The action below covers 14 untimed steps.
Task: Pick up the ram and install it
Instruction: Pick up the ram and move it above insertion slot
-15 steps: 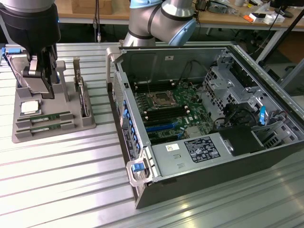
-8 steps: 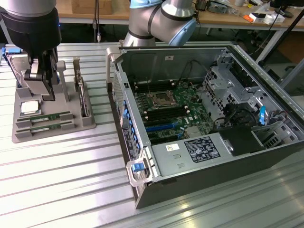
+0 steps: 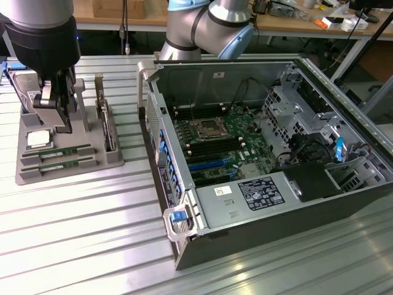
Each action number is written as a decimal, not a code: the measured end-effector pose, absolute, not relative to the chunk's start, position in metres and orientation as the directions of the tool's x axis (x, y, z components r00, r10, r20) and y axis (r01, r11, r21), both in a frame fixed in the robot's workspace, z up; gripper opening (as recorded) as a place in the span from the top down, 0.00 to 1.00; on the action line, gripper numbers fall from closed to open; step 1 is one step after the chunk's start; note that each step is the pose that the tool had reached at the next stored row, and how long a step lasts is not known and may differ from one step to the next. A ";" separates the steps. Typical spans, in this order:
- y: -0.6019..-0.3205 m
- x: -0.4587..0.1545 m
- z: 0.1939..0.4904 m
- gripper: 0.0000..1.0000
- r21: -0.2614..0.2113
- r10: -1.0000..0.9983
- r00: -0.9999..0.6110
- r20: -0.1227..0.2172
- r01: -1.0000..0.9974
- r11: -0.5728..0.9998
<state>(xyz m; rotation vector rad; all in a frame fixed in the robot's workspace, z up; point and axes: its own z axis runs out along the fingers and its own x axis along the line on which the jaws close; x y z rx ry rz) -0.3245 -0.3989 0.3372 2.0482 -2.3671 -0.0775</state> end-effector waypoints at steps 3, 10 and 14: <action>-0.399 -0.324 0.335 0.46 0.044 -0.989 -0.144 -0.024 -0.989 0.143; -0.399 -0.324 0.326 0.46 0.044 -0.989 -0.144 -0.024 -0.989 0.143; -0.399 -0.324 0.323 0.46 0.044 -0.989 -0.144 -0.024 -0.989 0.143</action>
